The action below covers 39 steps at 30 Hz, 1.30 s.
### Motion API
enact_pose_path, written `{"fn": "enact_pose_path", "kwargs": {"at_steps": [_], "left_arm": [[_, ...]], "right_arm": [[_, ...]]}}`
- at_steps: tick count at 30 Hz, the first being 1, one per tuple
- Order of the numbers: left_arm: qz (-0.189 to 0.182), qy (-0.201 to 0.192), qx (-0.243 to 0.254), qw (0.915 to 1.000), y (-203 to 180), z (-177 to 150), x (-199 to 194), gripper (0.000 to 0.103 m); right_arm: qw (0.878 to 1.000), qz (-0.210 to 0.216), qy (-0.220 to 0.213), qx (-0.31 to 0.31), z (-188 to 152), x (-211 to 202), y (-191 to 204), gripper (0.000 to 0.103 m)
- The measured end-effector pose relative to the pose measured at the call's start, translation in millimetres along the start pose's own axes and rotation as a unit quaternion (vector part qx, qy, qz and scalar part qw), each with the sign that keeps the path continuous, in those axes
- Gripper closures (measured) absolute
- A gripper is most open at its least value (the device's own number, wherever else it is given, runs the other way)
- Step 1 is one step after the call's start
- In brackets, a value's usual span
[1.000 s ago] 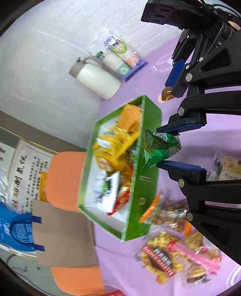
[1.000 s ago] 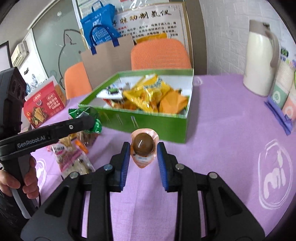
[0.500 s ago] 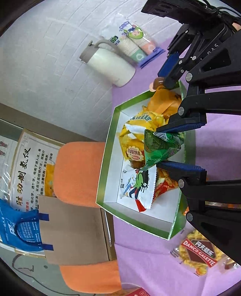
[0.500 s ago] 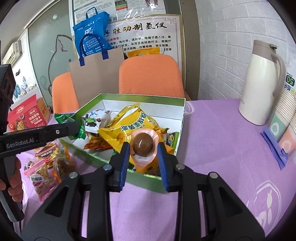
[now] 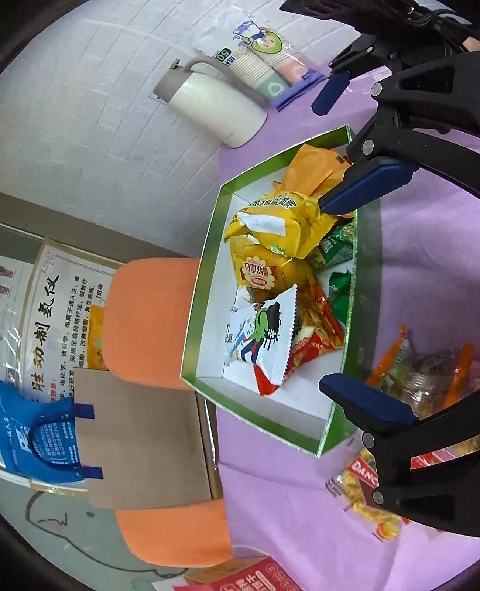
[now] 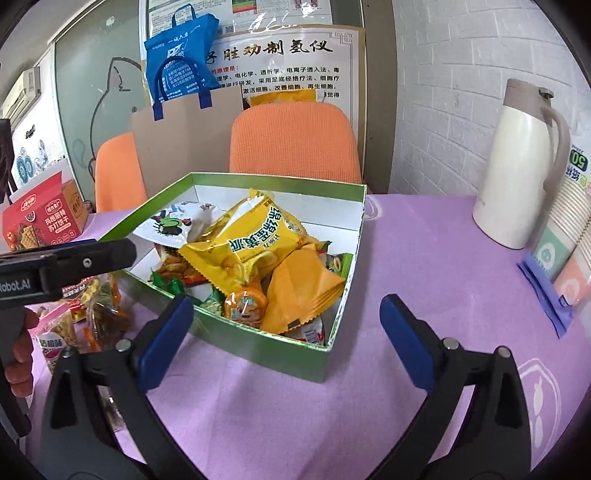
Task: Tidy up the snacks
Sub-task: 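Lower both packets into the green box and open both tools, then move both open tools back to the remaining snack packets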
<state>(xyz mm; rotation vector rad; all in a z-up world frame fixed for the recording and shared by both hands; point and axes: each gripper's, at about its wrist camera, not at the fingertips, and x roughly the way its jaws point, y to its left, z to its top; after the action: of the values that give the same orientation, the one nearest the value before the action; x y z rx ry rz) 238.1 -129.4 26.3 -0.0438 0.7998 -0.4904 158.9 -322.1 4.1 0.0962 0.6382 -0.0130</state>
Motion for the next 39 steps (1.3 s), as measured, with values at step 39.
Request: {"fn": "enact_pose_path", "kwargs": {"at_steps": [39], "left_arm": [[0.042,-0.027,-0.166,0.9849,123,-186,-158,0.013]], "right_arm": [[0.989,0.046,0.141,0.01,-82,-4,165,0.001]]}}
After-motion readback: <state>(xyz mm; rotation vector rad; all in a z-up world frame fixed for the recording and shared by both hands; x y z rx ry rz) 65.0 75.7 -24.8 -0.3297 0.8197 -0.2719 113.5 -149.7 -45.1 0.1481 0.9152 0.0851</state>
